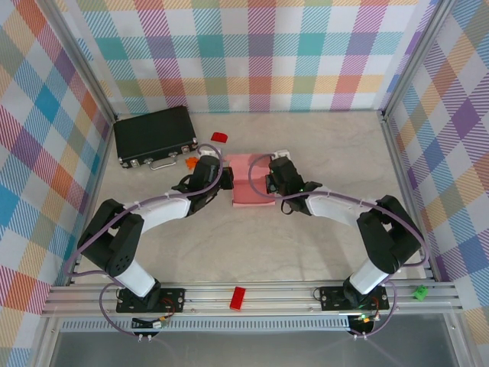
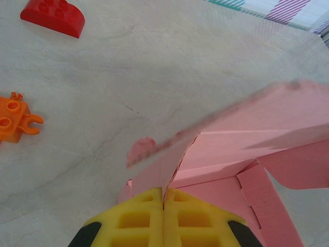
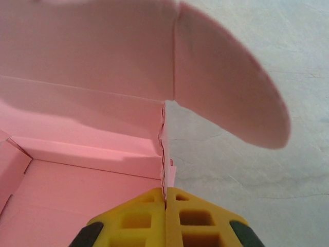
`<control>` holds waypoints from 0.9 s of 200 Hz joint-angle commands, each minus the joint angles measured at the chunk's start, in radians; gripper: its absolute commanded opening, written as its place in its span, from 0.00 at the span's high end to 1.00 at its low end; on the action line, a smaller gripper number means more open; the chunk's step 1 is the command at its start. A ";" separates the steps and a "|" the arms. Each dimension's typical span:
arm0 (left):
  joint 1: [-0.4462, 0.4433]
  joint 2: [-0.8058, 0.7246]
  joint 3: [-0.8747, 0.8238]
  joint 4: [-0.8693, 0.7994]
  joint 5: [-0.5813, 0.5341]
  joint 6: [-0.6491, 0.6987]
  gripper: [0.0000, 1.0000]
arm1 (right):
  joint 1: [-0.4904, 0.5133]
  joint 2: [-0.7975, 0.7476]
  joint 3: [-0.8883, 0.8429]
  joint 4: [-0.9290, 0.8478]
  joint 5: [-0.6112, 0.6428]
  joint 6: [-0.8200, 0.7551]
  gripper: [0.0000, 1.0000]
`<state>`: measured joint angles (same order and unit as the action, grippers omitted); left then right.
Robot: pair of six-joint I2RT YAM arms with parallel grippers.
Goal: Fold the paper box
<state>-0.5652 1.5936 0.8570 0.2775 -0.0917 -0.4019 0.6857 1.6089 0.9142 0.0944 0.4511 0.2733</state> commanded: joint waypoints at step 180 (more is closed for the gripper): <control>-0.078 -0.053 -0.123 0.166 -0.034 -0.034 0.90 | 0.104 -0.015 -0.120 0.100 0.160 0.076 0.94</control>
<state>-0.6201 1.5658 0.7528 0.4026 -0.1440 -0.4088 0.7704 1.6009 0.8185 0.2066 0.6178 0.3256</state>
